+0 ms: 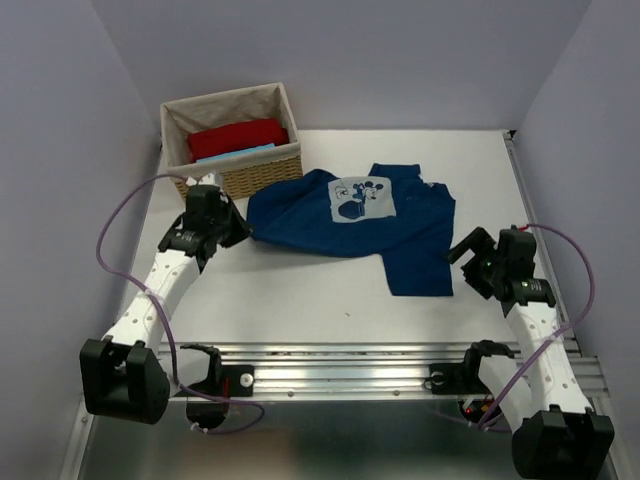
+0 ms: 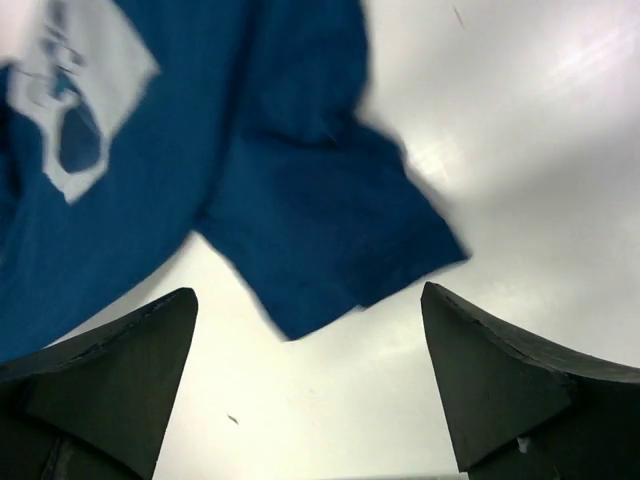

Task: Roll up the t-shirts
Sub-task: Flatten out the T-shirt at the center of the board.

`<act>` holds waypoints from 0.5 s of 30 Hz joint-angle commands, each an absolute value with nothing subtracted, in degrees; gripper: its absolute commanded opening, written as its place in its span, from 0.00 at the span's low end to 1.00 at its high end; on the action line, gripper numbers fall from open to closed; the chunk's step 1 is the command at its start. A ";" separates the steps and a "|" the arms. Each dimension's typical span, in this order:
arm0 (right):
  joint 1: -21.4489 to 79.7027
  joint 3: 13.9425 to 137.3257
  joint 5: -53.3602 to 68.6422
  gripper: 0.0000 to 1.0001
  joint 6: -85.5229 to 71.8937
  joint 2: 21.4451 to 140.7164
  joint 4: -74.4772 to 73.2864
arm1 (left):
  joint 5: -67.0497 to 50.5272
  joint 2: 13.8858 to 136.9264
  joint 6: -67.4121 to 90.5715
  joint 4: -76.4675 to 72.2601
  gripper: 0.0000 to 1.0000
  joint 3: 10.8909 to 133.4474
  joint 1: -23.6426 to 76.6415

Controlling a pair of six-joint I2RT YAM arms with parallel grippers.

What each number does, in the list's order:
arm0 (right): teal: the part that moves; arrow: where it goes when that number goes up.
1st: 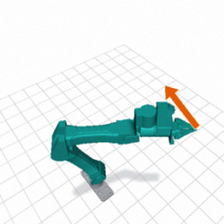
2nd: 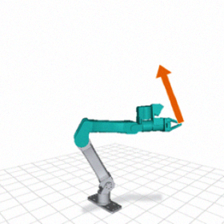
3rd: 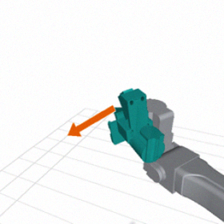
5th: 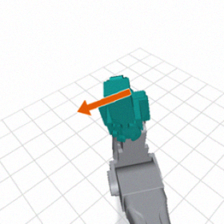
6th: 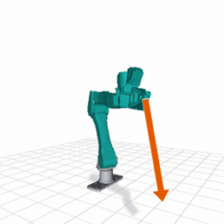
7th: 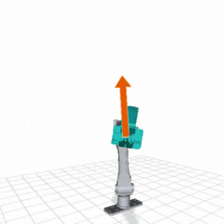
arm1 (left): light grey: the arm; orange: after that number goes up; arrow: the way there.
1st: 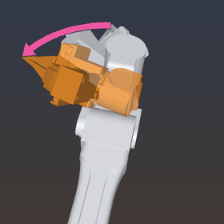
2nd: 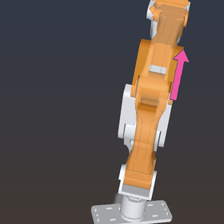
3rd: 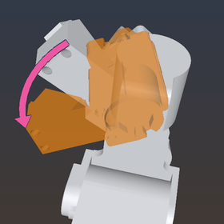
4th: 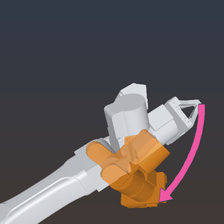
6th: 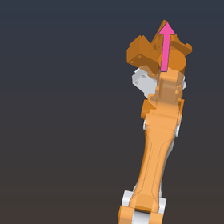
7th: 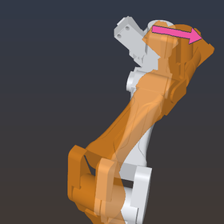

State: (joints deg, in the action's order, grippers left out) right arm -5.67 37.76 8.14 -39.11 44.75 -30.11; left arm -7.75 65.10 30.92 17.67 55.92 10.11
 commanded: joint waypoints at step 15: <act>-6.15 28.40 8.70 0.91 -41.13 57.75 -27.78 | -5.89 64.86 33.40 12.75 0.00 46.50 10.11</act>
State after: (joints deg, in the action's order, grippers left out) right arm -5.67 30.68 8.08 -40.53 59.02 -30.94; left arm -7.07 65.12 33.06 14.94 44.88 10.11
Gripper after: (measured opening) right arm 0.913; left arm 0.036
